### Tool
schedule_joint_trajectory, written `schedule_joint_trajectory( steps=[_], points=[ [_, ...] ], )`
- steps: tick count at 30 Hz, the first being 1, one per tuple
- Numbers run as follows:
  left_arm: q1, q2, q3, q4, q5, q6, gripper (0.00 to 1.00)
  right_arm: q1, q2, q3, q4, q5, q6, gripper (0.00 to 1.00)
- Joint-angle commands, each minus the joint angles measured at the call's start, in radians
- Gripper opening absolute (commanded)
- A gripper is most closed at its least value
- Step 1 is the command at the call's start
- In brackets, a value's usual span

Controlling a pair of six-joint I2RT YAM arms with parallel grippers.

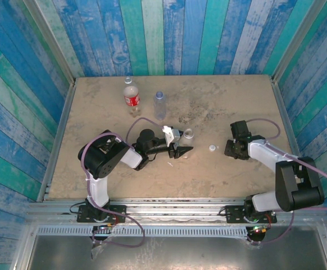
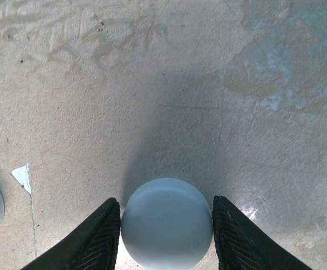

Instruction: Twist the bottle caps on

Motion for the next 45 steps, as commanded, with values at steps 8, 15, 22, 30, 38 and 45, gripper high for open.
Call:
schedule_joint_trajectory(
  steps=[8,15,22,30,38,45],
  points=[
    [-0.004,-0.036,-0.014,-0.078,0.031,-0.001,0.64,-0.006,0.005,0.009,-0.005,-0.023,-0.003,0.43],
    [-0.004,-0.042,-0.023,-0.076,0.029,0.001,0.64,-0.005,-0.034,0.016,-0.026,-0.036,-0.013,0.43],
    [-0.003,-0.046,-0.029,-0.072,0.030,-0.001,0.64,0.021,-0.075,0.075,-0.112,-0.092,-0.081,0.44],
    [-0.004,-0.051,-0.044,-0.067,0.031,-0.001,0.64,0.128,-0.065,0.258,-0.310,-0.090,-0.165,0.44],
    [-0.003,-0.053,-0.049,-0.066,0.032,0.005,0.64,0.261,-0.016,0.502,-0.511,-0.081,-0.205,0.44],
    [-0.003,-0.053,-0.052,-0.072,0.032,0.017,0.64,0.366,0.022,0.727,-0.643,-0.077,-0.228,0.44]
  ],
)
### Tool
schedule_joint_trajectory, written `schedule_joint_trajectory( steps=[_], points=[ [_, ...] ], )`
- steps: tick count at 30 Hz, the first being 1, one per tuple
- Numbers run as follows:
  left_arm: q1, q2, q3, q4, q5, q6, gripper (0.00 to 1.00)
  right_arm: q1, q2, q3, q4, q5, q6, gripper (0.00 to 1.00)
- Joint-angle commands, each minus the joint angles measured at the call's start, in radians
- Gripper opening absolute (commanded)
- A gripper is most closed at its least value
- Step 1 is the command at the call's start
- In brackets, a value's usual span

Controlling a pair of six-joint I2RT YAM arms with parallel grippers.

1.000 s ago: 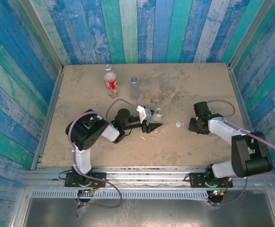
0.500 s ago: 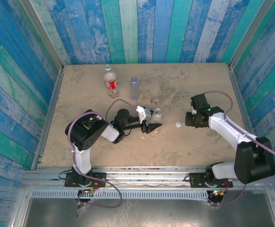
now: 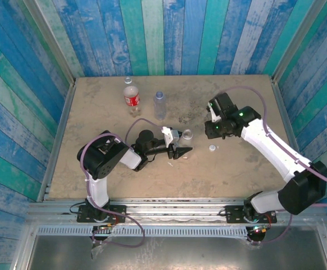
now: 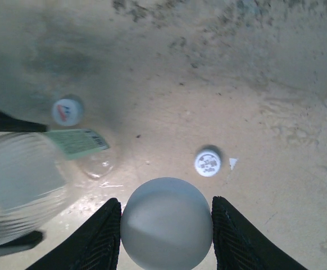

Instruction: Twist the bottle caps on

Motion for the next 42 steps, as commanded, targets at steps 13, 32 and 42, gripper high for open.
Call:
schedule_joint_trajectory(
  steps=[13,32,42],
  points=[
    [-0.005,-0.030,-0.018,-0.088,0.034,0.019,0.64,0.200,0.134,0.333,-0.194,0.015,-0.046,0.44],
    [-0.005,-0.022,-0.020,-0.082,0.031,0.018,0.64,0.265,0.204,0.344,-0.184,0.021,-0.048,0.43],
    [-0.005,-0.023,-0.020,-0.089,0.035,0.016,0.64,0.278,0.193,0.315,-0.184,0.041,-0.036,0.43]
  ],
)
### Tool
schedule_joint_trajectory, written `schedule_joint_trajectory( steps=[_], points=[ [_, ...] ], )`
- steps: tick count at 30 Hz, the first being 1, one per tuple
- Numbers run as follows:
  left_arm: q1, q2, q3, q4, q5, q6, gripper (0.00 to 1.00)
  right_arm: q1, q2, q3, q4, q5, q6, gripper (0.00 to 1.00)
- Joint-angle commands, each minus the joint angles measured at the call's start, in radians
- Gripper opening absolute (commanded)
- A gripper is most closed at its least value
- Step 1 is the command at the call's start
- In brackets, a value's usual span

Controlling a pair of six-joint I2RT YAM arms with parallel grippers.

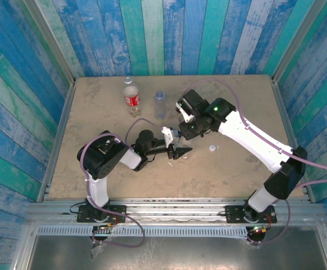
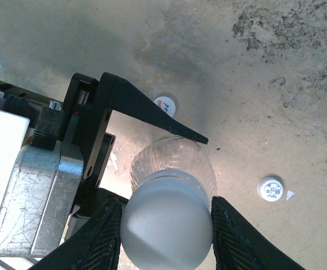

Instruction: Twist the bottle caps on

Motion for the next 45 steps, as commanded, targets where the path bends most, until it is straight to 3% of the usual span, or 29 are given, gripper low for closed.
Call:
schedule_joint_trajectory(
  steps=[1,32,45],
  points=[
    [-0.006,-0.024,-0.020,-0.087,0.030,0.008,0.64,0.010,-0.009,-0.018,-0.026,0.027,0.003,0.43],
    [-0.005,-0.026,-0.016,-0.097,0.033,0.004,0.64,0.024,0.084,0.039,-0.140,0.112,0.028,0.41],
    [-0.006,-0.018,0.000,-0.095,0.039,-0.025,0.64,0.023,-0.018,-0.057,-0.013,0.114,0.043,0.41]
  ],
)
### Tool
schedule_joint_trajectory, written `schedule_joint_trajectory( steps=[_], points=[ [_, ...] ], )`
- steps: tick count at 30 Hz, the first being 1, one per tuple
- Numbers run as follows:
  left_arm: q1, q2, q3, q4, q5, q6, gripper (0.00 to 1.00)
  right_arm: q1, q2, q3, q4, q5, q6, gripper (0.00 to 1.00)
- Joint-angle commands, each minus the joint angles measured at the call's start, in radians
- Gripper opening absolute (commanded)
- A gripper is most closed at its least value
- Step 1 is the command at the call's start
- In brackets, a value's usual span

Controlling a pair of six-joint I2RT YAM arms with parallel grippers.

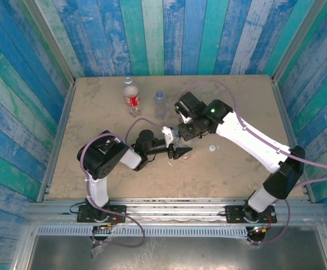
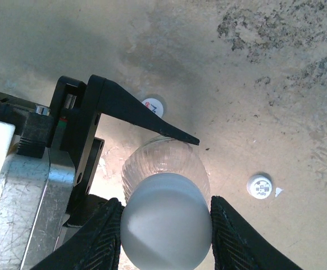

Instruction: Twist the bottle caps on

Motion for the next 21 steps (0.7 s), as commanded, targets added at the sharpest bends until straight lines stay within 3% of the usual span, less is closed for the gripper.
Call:
schedule_joint_trajectory(
  steps=[1,9,21],
  points=[
    [-0.005,-0.015,-0.008,-0.081,0.039,-0.025,0.64,0.001,-0.022,-0.053,-0.018,0.031,0.009,0.41],
    [-0.005,-0.021,-0.007,-0.096,0.041,-0.020,0.64,0.001,-0.041,-0.090,0.010,0.024,0.025,0.41],
    [-0.005,-0.033,-0.013,-0.114,0.039,-0.006,0.64,0.000,-0.050,-0.041,0.004,0.025,0.026,0.57]
  ],
)
